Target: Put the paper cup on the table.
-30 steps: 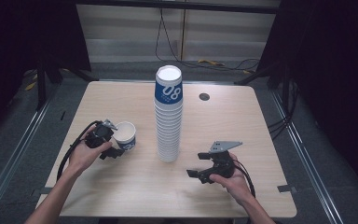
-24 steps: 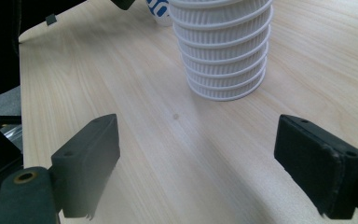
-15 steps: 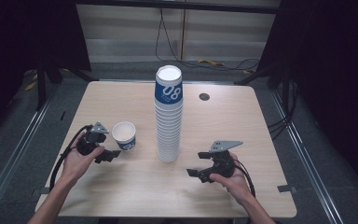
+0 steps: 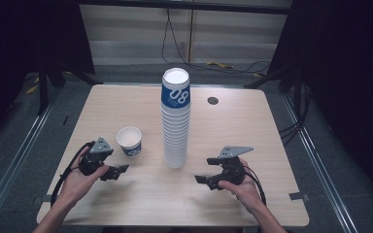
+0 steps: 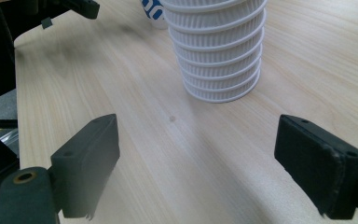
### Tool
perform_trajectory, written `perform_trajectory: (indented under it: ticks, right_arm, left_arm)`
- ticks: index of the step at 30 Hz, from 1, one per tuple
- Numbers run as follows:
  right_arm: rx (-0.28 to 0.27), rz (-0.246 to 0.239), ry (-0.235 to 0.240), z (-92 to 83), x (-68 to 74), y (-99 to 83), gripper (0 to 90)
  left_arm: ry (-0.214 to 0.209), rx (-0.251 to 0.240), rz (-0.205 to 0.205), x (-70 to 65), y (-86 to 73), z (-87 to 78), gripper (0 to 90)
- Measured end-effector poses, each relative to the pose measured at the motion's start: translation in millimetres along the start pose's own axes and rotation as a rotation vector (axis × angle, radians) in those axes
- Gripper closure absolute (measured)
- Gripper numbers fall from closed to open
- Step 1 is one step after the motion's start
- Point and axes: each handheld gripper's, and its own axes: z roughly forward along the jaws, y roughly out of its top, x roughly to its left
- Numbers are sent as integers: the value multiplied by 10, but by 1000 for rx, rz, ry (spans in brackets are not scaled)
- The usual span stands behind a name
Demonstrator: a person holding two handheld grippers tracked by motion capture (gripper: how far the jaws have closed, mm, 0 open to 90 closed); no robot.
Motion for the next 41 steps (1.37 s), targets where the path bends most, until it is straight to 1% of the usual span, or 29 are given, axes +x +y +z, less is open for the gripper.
perform_trajectory:
  ticks: [1,3,4,5,6,8,11,12,14,15,16,17,19,21,23,25,27,28,29,30,32,34,35,37,39,41]
  right_arm:
    - [0,-3,0,1,2,0,152]
    - [-1,-2,0,-1,3,0,152]
    - [-2,-3,-2,-3,2,0,153]
    - [-5,-4,-4,-5,0,0,155]
    - [-7,-3,-5,-8,0,1,157]
    - [-13,-2,-13,-10,-1,1,158]
    - [-26,-4,-22,-12,3,5,163]
    - [-29,-5,-25,-15,9,6,164]
    - [-33,-14,-28,-19,19,6,165]
    - [-35,-13,-31,-21,22,6,165]
    - [-37,-11,-32,-22,23,6,165]
    - [-39,-9,-33,-24,22,6,165]
    - [-42,-6,-37,-27,19,5,165]
    - [-47,-2,-39,-28,18,4,165]
    - [-62,4,-34,-27,21,4,165]
    - [-75,9,-32,-22,30,13,165]
    - [-83,13,-39,-13,39,21,166]
    - [-83,18,-39,-6,47,24,166]
    - [-83,17,-38,1,53,23,167]
    - [-82,18,-41,4,65,21,167]
    - [-80,18,-40,12,83,13,169]
    - [-78,13,-49,25,100,-1,171]
    - [-76,8,-48,28,108,-12,170]
    - [-68,2,-57,23,127,-35,170]
    - [-73,5,-61,16,127,-48,170]
    - [-77,16,-67,12,115,-60,170]
  left_arm:
    - [-5,-15,-16,-24,-10,6,161]
    - [12,-17,0,-70,-16,2,160]
    - [12,-34,-5,-97,-20,3,160]
    - [3,-51,-12,-121,-28,6,161]
    - [0,-57,-18,-146,-35,7,164]
    - [9,-71,-6,-209,-51,21,164]
    - [-13,-103,-21,-270,-67,35,163]
    - [-22,-113,-33,-291,-71,42,161]
    - [-43,-123,-49,-330,-79,61,161]
    - [-52,-125,-47,-348,-82,70,161]
    - [-63,-122,-58,-365,-86,79,160]
    - [-62,-124,-70,-382,-89,89,167]
    - [-73,-133,-75,-401,-94,102,162]
    - [-100,-141,-95,-434,-102,122,161]
    - [-104,-140,-75,-487,-104,134,159]
    - [-124,-144,-71,-528,-102,146,160]
    - [-125,-155,-71,-562,-98,153,159]
    - [-131,-156,-65,-576,-95,154,160]
    - [-124,-157,-57,-592,-91,152,160]
    - [-121,-163,-58,-612,-84,154,160]
    - [-129,-178,-64,-630,-55,181,160]
    - [-136,-190,-70,-660,-44,217,160]
    - [-135,-197,-62,-679,-47,231,160]
    - [-138,-195,-55,-715,-65,249,160]
    - [-148,-199,-74,-716,-80,258,159]
    - [-145,-206,-81,-705,-93,245,159]
